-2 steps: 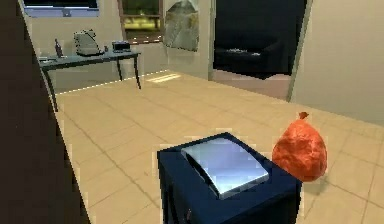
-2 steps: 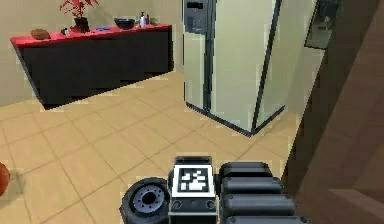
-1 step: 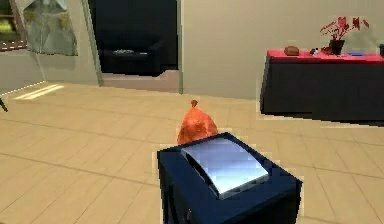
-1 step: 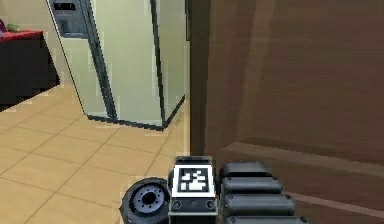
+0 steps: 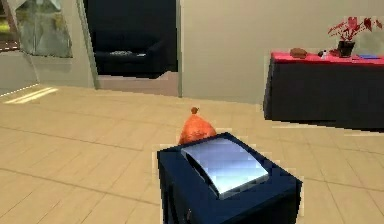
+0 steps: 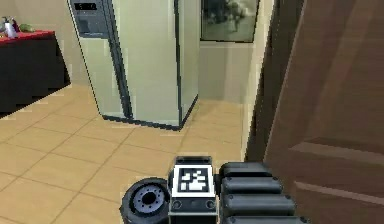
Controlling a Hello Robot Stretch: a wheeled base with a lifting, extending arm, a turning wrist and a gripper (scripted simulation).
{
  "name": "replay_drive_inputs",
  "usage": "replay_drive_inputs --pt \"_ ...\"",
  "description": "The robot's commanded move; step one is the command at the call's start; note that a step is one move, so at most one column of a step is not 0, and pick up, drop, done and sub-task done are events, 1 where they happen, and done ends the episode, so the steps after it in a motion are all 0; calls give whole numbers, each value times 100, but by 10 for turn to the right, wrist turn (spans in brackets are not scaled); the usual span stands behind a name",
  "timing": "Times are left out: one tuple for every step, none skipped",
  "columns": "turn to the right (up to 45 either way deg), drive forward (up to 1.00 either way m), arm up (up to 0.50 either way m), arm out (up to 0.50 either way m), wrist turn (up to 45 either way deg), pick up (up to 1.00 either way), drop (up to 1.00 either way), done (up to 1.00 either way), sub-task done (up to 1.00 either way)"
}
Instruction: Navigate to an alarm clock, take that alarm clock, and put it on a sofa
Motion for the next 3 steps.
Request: replay_drive_inputs --pt "-300 0 0 0 0 0 0 0 0" --pt "0 20 0 0 0 0 0 0 0" --pt "90 0 0 0 0 0 0 0 0"
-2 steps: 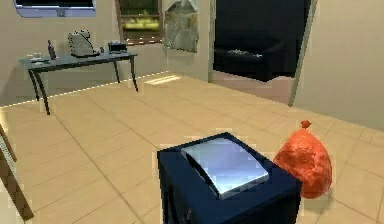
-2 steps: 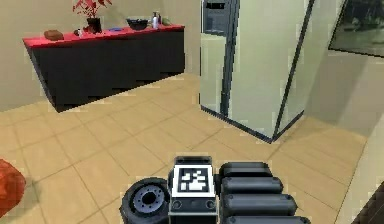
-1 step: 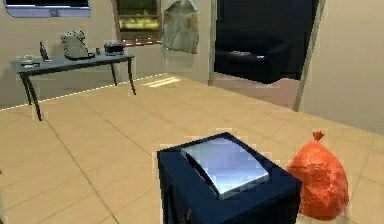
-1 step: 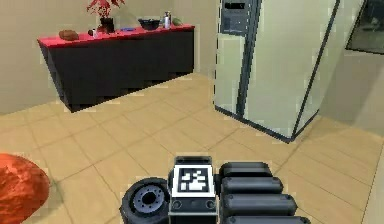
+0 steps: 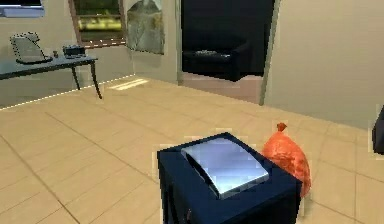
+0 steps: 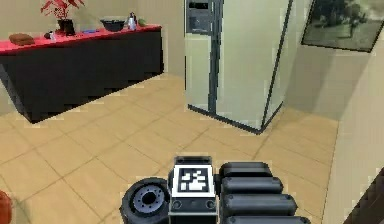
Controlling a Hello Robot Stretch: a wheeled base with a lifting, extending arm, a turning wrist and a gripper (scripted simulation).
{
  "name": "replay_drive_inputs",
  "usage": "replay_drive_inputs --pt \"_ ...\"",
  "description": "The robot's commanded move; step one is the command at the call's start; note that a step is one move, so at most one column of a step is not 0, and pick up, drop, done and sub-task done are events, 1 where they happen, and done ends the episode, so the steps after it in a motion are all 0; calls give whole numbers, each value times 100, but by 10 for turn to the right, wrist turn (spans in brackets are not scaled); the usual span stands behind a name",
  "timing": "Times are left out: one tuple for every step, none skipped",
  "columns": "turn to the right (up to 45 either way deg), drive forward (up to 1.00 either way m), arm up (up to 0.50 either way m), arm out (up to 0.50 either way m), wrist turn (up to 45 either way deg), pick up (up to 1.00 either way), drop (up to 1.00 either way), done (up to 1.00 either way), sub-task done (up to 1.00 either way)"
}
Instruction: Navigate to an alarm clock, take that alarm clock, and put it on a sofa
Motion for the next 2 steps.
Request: replay_drive_inputs --pt "0 100 0 0 0 0 0 0 0" --pt "0 100 0 0 0 0 0 0 0"
